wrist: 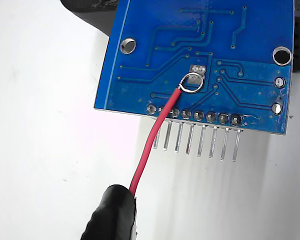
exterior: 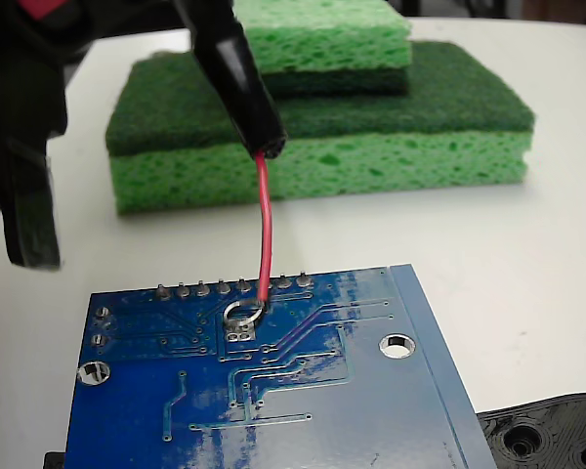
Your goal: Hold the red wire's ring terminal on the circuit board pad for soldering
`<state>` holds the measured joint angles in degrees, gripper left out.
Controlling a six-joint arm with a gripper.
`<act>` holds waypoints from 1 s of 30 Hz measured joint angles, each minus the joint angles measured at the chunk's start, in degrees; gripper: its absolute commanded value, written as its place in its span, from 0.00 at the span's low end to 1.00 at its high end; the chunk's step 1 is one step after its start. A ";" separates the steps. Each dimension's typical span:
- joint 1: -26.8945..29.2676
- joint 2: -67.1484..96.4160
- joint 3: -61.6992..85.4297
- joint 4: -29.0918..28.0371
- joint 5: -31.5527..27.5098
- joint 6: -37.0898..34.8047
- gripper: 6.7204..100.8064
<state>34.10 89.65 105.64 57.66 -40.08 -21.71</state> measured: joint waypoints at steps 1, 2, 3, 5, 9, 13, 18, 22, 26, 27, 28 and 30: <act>0.00 0.62 0.35 -0.09 0.00 0.09 0.99; -0.18 1.41 0.70 -0.18 0.00 0.35 0.99; -0.26 2.20 0.97 -0.18 0.00 0.53 0.99; -0.44 3.60 1.49 -0.26 0.35 1.05 0.99; -0.79 6.59 3.25 -0.79 1.41 2.29 0.99; -2.02 10.90 5.89 -1.93 2.29 4.31 0.99; -5.63 17.93 11.07 -5.27 5.89 8.88 0.99; -8.44 25.84 18.02 -9.58 10.99 13.62 0.99; -10.02 35.51 27.07 -13.97 15.82 17.75 0.99; -10.63 38.06 29.27 -15.03 17.14 18.72 0.99; -11.16 40.69 31.73 -16.08 18.37 19.86 0.99; -11.60 45.79 36.47 -17.75 20.83 21.97 0.99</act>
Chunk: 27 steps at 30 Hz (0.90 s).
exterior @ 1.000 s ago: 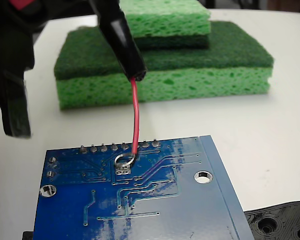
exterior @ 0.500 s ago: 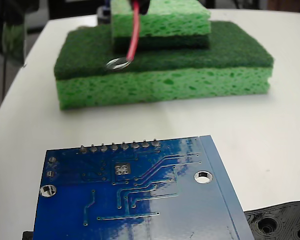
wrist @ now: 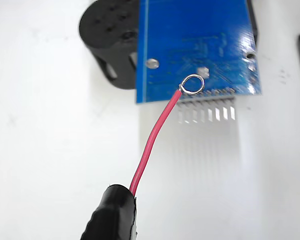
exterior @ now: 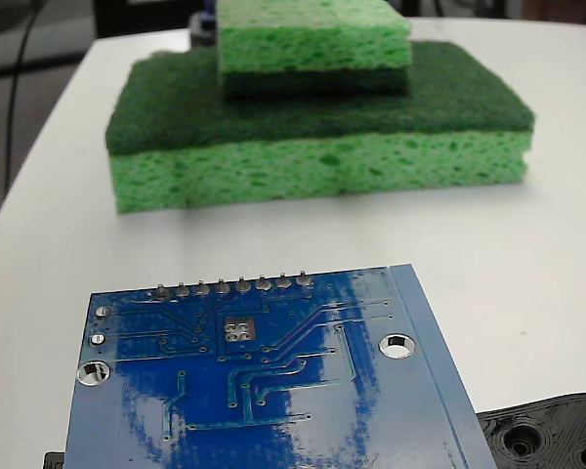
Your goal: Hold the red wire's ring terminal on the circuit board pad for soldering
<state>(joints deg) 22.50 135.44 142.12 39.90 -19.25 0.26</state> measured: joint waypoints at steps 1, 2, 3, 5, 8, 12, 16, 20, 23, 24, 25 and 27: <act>-0.26 2.55 2.11 -0.53 1.05 0.79 0.99; -0.62 4.83 4.13 -0.88 2.20 1.49 0.99; -1.05 6.77 5.80 -1.05 3.25 2.20 0.99; -2.99 10.20 8.35 -1.14 5.27 3.43 0.99; -6.50 13.54 11.69 -1.41 8.88 4.92 0.99; -8.96 18.54 16.44 -1.76 13.54 6.86 0.99; -12.48 24.26 20.30 -0.79 16.17 7.82 0.99; -16.96 26.54 21.53 -0.26 19.60 8.35 0.99; -17.40 26.89 23.03 -0.44 21.80 7.47 0.99; -17.23 27.69 23.20 -0.18 21.80 6.94 0.99; -17.31 28.30 23.47 0.18 21.62 6.42 0.99; -17.49 30.59 24.70 1.49 21.45 5.71 0.99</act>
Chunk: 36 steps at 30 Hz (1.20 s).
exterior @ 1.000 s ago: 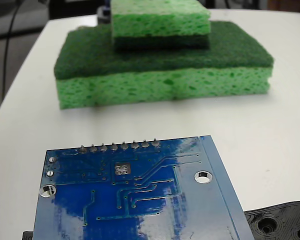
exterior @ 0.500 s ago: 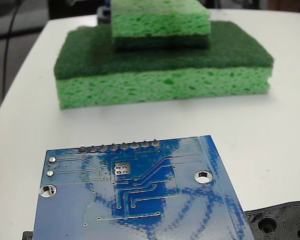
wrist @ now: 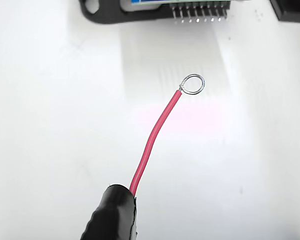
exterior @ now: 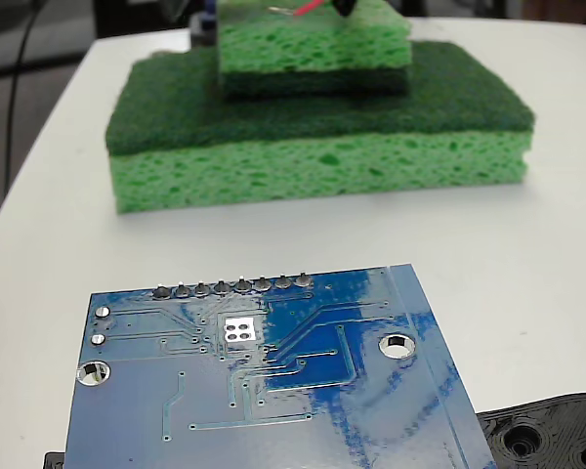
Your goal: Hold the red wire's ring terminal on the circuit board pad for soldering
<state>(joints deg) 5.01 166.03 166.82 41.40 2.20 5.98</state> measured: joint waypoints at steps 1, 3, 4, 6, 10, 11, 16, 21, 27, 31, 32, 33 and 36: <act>0.00 1.41 0.53 0.62 -0.18 -0.18 0.99; 0.00 5.01 1.67 2.29 -0.53 -0.97 0.99; 0.00 7.03 2.46 3.08 -1.05 -1.23 0.99; -0.18 9.05 2.72 3.25 -2.29 -2.02 0.99; -0.09 8.88 4.48 3.08 -2.99 -2.64 0.99; 0.18 8.88 4.92 3.08 -3.25 -2.81 0.99; 0.09 8.88 5.01 3.08 -4.22 -3.16 0.99; 0.09 8.88 5.01 3.08 -4.31 -3.52 0.99; 0.18 8.88 5.01 3.08 -5.10 -3.60 0.99; 0.18 8.88 5.01 3.08 -5.19 -3.60 0.99; 0.18 8.88 5.01 3.08 -5.19 -3.60 0.99; 0.18 8.88 5.01 3.08 -5.19 -3.60 0.99; 0.18 8.88 5.01 3.08 -5.19 -3.60 0.99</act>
